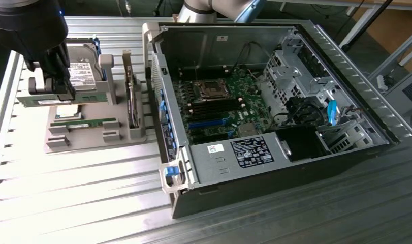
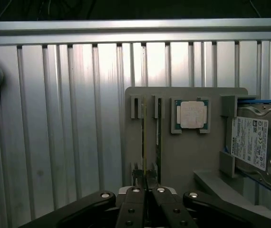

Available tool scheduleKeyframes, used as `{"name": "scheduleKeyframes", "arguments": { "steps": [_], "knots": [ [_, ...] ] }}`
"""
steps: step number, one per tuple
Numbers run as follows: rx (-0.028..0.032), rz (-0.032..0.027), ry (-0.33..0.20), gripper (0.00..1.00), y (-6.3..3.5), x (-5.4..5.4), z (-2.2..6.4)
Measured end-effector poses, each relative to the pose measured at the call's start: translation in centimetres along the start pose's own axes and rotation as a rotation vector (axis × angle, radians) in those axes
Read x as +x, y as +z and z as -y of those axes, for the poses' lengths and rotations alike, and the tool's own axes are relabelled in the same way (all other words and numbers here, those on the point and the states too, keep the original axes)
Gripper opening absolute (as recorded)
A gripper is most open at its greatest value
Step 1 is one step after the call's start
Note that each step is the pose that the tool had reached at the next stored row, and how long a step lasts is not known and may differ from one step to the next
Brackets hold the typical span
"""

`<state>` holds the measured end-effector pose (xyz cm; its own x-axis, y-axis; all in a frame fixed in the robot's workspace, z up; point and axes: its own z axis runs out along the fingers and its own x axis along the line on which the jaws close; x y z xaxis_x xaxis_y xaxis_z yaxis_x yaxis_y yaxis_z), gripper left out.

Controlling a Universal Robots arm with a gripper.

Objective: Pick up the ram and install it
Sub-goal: 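Pick up the ram and move it above insertion slot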

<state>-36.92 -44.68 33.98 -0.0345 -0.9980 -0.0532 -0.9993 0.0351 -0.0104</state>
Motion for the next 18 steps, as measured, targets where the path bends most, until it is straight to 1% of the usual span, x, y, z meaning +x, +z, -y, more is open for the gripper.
{"name": "scheduleKeyframes", "arguments": {
  "steps": [8, 15, 18],
  "knots": [
    [0.0000, 0.0000, 0.000, 0.11, -1.16, -0.1, 0.01],
    [0.0000, -0.0001, 0.000, 0.11, -1.78, -0.1, 0.02],
    [0.0000, 0.0000, 0.000, 0.11, -2.31, -0.1, 0.02]
  ]
}}
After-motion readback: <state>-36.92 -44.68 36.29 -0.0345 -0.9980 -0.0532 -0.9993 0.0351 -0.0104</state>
